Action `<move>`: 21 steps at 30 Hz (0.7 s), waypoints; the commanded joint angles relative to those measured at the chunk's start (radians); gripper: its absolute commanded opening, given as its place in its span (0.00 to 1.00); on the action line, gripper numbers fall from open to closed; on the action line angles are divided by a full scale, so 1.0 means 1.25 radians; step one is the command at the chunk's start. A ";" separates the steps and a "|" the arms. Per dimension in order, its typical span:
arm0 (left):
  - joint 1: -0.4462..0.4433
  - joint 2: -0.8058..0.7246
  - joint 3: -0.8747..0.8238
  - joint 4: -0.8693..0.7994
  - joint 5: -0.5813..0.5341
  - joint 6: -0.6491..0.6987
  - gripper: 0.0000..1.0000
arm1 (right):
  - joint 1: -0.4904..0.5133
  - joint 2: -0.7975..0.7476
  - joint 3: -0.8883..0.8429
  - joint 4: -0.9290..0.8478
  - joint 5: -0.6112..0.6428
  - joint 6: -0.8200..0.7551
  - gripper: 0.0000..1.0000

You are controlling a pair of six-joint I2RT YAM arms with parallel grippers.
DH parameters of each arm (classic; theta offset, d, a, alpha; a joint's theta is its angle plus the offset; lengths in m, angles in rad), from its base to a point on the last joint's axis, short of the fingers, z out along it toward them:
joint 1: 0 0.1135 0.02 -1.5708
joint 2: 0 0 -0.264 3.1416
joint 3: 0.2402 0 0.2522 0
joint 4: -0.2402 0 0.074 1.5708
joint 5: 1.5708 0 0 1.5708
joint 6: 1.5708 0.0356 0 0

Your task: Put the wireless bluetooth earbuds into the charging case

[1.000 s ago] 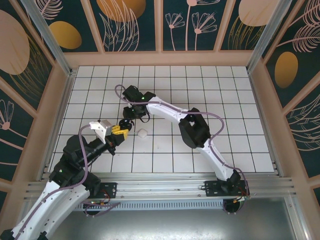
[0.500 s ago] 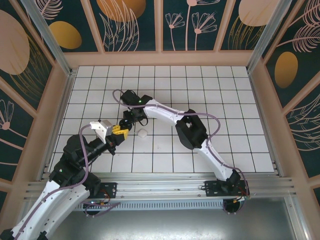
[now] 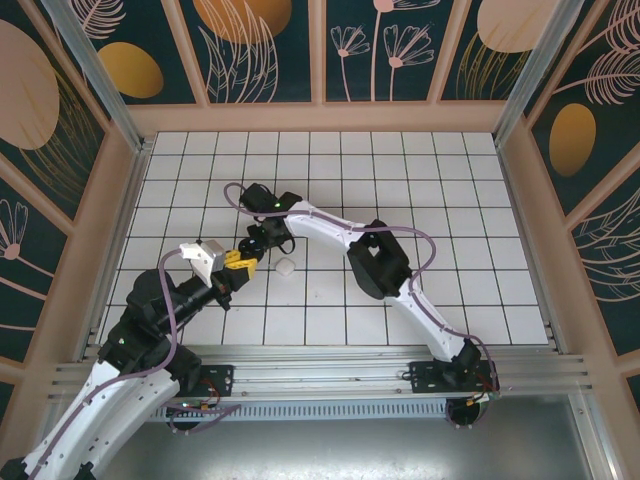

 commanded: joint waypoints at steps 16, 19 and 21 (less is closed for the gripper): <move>-0.002 -0.010 -0.022 0.060 0.040 0.010 0.00 | -0.004 -0.072 -0.042 -0.004 0.112 -0.082 0.14; -0.002 -0.009 -0.028 0.078 0.048 0.011 0.00 | -0.007 -0.122 -0.097 0.034 0.138 -0.105 0.12; -0.002 -0.008 -0.032 0.092 0.054 0.012 0.00 | -0.012 -0.164 -0.149 0.069 0.147 -0.113 0.11</move>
